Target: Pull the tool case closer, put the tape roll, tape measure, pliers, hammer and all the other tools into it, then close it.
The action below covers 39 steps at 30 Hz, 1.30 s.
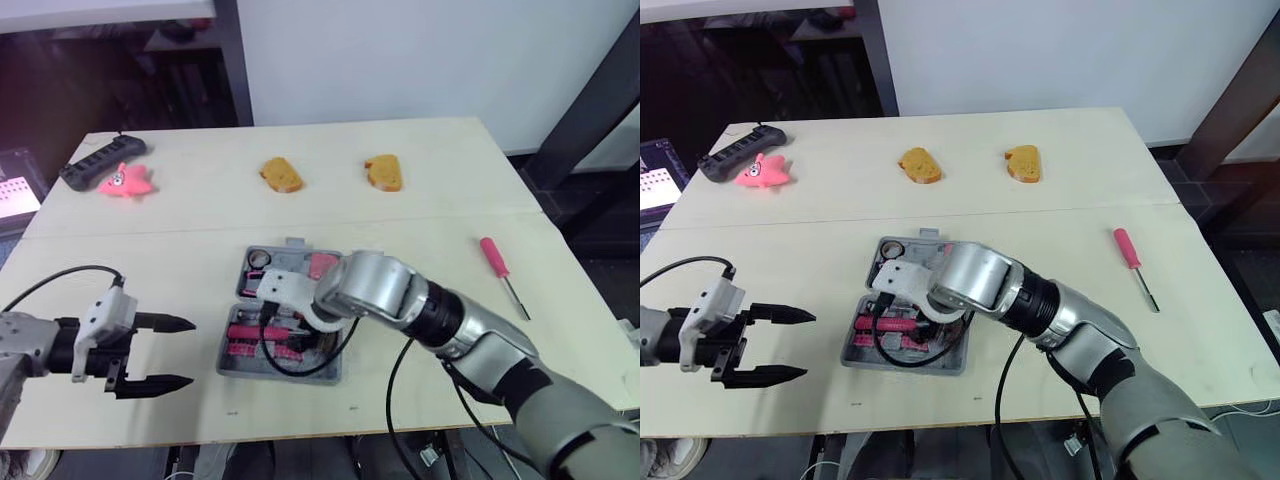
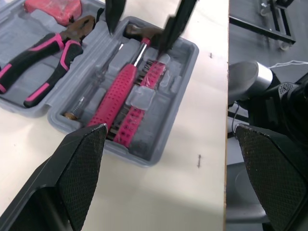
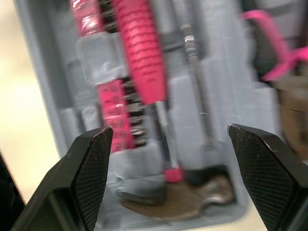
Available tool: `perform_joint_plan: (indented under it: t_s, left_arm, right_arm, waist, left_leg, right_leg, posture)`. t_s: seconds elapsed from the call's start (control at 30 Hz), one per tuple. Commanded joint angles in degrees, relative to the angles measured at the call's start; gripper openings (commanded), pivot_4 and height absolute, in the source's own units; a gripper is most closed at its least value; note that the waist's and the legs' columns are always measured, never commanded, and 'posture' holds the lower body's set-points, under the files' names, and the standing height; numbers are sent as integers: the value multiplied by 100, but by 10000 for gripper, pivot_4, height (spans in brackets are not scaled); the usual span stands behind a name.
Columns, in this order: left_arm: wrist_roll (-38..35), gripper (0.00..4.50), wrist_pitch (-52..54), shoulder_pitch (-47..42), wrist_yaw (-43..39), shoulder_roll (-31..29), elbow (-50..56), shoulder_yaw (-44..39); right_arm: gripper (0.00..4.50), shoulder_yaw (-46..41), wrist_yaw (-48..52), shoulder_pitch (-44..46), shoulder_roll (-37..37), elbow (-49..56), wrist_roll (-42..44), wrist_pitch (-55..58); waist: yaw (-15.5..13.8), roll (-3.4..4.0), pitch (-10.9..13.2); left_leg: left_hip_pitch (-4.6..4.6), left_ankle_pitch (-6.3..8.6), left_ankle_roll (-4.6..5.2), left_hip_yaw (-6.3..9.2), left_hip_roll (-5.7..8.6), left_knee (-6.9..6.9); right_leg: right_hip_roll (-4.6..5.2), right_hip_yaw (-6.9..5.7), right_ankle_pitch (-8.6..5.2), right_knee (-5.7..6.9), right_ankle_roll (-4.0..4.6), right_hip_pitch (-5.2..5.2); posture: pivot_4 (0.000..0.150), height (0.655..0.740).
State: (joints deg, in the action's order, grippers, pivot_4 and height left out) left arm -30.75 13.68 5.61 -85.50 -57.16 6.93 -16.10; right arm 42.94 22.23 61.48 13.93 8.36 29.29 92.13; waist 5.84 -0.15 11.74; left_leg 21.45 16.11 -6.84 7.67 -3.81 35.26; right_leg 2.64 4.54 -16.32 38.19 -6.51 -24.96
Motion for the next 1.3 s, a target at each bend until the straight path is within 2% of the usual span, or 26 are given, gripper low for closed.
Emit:
perform_joint_plan:
  t_s: [0.03, 0.07, 0.17, 0.3, 0.37, 0.4, 0.6, 0.93, 1.3]
  left_arm:
    - [-67, 45000, 28, -86, 13, 9, 68, 21]
    - [-65, 45000, 29, -103, 11, 7, 57, 31]
    - [-65, 45000, 59, -171, 31, 8, 51, 71]
    - [-64, 45000, 76, -226, 49, 7, 32, 95]
    - [-61, 45000, 79, -247, 54, 4, 17, 105]
    - [-56, 45000, 77, -255, 59, 3, 12, 113]
    - [-50, 45000, 90, -309, 77, -2, -15, 139]
    - [-45, 45000, 90, -284, 81, -4, 6, 115]
    - [-71, 45000, 120, -258, 65, -27, 25, 86]
  right_arm:
    - [40464, -380, -22, -100, 30, 408, -33, 37]
    - [40464, -438, -11, -133, 45, 473, -31, 14]
    - [32083, -859, -31, -447, -126, 692, -33, -353]
    - [12063, -951, 49, -950, -41, 1050, -33, -792]
    - [454, -905, 66, -1291, 2, 1154, -134, -1252]
    - [107, -729, -12, -1456, 81, 1228, -449, -1908]
    - [107, -601, 53, -2221, -41, 885, -895, -3002]
    - [107, -364, 419, -2589, 37, 819, -1223, -3250]
    - [107, -563, 445, -2791, -45, 480, -1537, -3405]
  waist:
    - [8, 0, 0]
    - [11, 0, 0]
    - [7, -1, -1]
    - [-2, -2, -1]
    - [-7, -2, -1]
    - [-10, -2, -1]
    - [-10, -2, -1]
    - [-19, -3, -2]
    - [-22, -3, -2]
  left_leg:
    - [0, 0, 0, 0, 0, -1]
    - [1, 0, 0, 0, 0, -2]
    - [1, 0, 0, 0, 0, -1]
    - [0, 0, 0, 1, 0, 0]
    - [0, 0, 0, 0, 0, 0]
    - [0, 0, 0, 1, 0, 0]
    - [-2, 0, 0, 0, 0, 2]
    - [-2, -1, -1, 1, 0, 3]
    - [-3, -1, -1, 0, 0, 3]
  right_leg:
    - [0, 0, 0, 0, 0, -1]
    - [0, 0, 0, 0, 0, -1]
    - [0, -1, 0, -1, 0, 0]
    - [0, -1, 0, 0, 0, 1]
    - [1, -1, 0, -1, 0, 3]
    - [1, -1, 0, -1, 0, 2]
    - [0, 0, 0, 0, 0, 3]
    - [0, 0, 0, 0, 0, 5]
    - [-1, 0, 0, 0, 0, 7]
  posture:
    - [1500, 7400]
    - [1500, 7400]
    - [1500, 7400]
    - [1500, 7400]
    - [1500, 7400]
    - [1500, 7400]
    - [1500, 7400]
    - [1500, 7400]
    - [1500, 7400]
